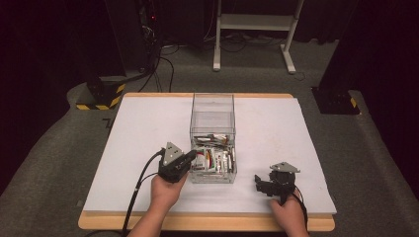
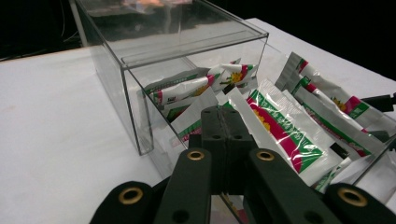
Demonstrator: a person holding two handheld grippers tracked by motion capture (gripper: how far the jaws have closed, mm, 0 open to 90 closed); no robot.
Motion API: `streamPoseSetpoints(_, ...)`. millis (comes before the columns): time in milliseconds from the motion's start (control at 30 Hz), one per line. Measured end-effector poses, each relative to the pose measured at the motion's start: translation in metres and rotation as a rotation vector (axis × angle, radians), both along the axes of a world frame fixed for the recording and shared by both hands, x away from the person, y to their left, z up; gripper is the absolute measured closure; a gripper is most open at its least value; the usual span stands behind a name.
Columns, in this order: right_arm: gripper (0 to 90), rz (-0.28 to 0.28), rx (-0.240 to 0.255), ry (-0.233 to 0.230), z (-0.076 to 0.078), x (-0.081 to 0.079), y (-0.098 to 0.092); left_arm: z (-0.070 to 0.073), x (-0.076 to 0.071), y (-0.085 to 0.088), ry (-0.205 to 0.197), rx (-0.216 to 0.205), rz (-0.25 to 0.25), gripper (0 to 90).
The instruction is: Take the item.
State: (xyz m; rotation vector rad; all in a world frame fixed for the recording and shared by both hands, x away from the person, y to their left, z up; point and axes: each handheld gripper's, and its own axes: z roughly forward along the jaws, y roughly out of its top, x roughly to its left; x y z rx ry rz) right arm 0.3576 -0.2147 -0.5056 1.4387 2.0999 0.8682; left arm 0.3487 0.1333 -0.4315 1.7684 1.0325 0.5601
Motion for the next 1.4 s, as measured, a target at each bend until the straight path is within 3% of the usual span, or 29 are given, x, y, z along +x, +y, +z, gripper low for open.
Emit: streamPoseSetpoints(1400, 12.5, 0.000, 0.001, 0.001, 0.000, 0.000, 0.000, 0.024, -0.005, 0.002, -0.090, -0.063, -0.013, 89.7)
